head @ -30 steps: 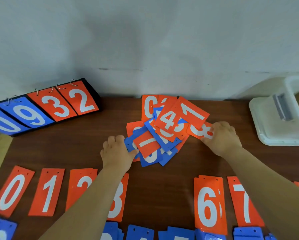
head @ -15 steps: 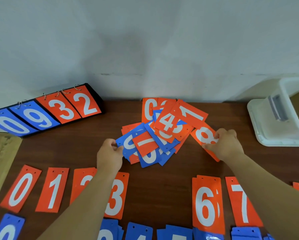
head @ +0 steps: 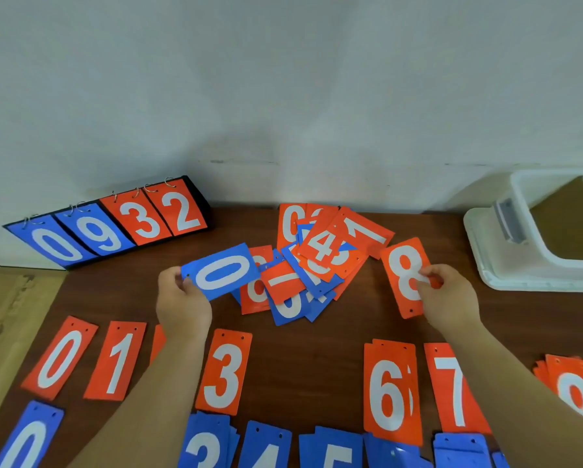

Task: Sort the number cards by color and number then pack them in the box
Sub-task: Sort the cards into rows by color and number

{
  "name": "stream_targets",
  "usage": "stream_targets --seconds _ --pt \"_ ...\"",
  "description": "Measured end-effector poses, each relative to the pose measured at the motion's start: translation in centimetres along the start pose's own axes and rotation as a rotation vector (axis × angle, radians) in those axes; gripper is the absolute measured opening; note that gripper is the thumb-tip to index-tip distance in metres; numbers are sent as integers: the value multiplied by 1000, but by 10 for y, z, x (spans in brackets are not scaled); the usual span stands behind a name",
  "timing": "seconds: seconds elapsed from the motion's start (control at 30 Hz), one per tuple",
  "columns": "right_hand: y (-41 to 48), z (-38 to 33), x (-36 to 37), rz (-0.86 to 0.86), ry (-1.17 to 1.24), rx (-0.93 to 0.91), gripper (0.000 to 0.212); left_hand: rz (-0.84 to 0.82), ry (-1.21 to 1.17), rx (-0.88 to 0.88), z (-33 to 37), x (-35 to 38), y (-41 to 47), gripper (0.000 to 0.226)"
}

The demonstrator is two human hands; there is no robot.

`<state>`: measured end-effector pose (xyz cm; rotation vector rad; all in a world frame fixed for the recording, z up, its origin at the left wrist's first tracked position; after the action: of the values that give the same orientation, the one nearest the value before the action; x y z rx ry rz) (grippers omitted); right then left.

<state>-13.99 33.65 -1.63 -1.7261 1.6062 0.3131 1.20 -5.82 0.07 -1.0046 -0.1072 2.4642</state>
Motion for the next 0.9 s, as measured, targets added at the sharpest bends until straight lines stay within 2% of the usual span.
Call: stream_targets --seconds 0.13,0.27,0.47,0.6,0.73,0.9 --pt "-38 -5 -12 -55 216 0 18 -53 -30 66 20 -15 -40 37" --pt "-88 1 -40 -99 352 -8 16 -257 -63 229 29 -13 -107 36" --pt "-175 33 -76 -314 517 2 21 -516 -5 399 32 8 -240 28" --pt "-216 72 -96 -436 538 40 24 -596 -53 411 29 25 -308 23" --pt "-240 100 -122 -446 604 74 23 -594 -59 398 32 32 -357 17" --pt "-257 104 -144 -494 588 9 24 -635 -190 307 30 19 -385 12"
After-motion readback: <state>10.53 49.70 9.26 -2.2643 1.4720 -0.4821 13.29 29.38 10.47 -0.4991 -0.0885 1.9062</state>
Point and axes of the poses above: each hand's wrist, its own y-axis towards the middle knuckle, its own x-axis out of the palm, z = x × y, the point moved 2 cm from there along y, towards the middle knuckle, and after that the axes turned 4 degrees about -z, right-handed, at the moved point
